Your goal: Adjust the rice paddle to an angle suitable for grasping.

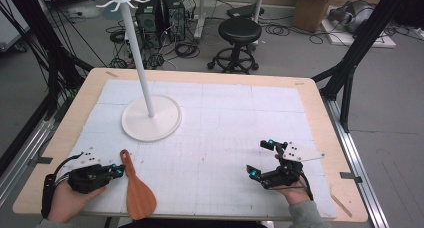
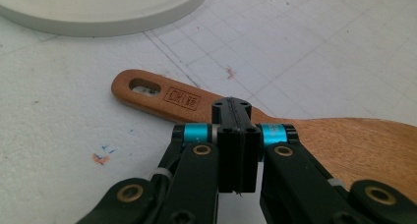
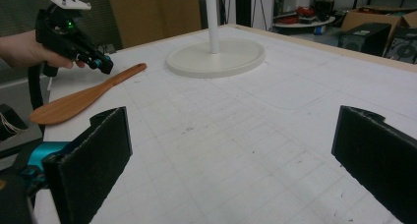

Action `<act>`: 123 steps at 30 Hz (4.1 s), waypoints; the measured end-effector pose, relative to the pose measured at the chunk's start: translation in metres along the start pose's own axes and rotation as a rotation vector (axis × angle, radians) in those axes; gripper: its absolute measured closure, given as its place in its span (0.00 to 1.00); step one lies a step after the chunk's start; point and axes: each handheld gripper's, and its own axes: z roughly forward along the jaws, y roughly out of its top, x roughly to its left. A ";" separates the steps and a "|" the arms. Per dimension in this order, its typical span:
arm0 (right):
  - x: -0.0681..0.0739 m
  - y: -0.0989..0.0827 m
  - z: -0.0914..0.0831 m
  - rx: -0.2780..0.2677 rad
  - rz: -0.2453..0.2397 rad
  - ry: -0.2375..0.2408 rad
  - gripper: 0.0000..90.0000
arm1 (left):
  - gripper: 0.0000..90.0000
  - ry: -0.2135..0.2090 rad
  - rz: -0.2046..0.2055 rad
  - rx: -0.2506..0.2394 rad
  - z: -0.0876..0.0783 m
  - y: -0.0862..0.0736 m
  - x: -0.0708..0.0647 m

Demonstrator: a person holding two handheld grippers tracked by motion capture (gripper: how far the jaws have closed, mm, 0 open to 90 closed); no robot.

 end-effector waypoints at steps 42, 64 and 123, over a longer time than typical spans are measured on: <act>0.005 -0.009 -0.020 0.016 0.011 -0.042 0.00 | 0.99 -0.058 0.063 0.065 0.042 0.021 -0.012; 0.009 -0.015 -0.037 0.023 0.020 -0.075 0.00 | 0.99 -0.104 0.122 0.103 0.063 0.037 -0.032; 0.012 -0.018 -0.048 0.032 0.024 -0.091 0.00 | 0.95 -0.277 0.268 0.105 0.079 0.059 -0.083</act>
